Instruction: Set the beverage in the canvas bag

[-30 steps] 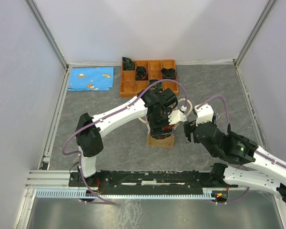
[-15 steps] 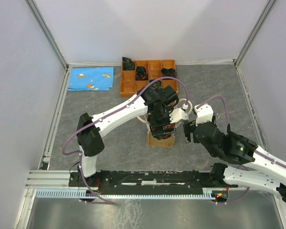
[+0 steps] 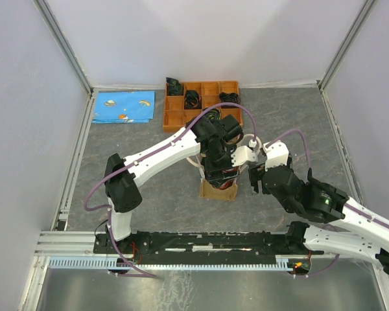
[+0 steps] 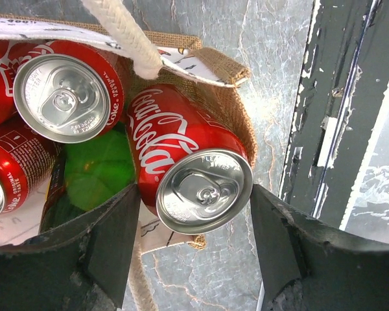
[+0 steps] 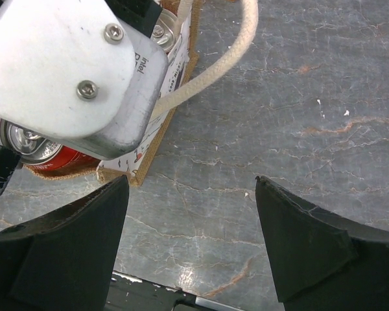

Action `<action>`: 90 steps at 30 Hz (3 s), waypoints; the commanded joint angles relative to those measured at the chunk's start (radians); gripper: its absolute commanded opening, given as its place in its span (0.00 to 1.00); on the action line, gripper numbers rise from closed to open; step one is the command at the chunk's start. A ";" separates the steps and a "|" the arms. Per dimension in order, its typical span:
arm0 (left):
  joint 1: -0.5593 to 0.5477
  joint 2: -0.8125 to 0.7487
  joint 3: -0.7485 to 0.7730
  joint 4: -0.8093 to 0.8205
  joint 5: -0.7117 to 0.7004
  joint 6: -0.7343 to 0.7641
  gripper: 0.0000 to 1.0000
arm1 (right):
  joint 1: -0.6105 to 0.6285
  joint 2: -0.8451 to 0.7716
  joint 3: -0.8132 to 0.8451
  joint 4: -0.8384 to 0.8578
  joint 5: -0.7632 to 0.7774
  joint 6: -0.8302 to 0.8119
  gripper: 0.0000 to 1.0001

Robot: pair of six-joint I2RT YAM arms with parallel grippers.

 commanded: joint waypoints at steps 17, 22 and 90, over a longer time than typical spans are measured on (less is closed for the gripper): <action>0.037 0.018 0.066 -0.008 0.010 -0.047 0.42 | -0.001 0.029 0.002 0.042 -0.025 0.015 0.87; 0.037 0.020 0.094 -0.010 0.010 -0.051 0.48 | -0.001 0.035 0.001 0.046 -0.029 0.015 0.87; 0.383 -0.453 -0.243 0.409 0.135 -0.437 0.87 | -0.083 0.499 0.464 -0.019 -0.077 0.086 0.99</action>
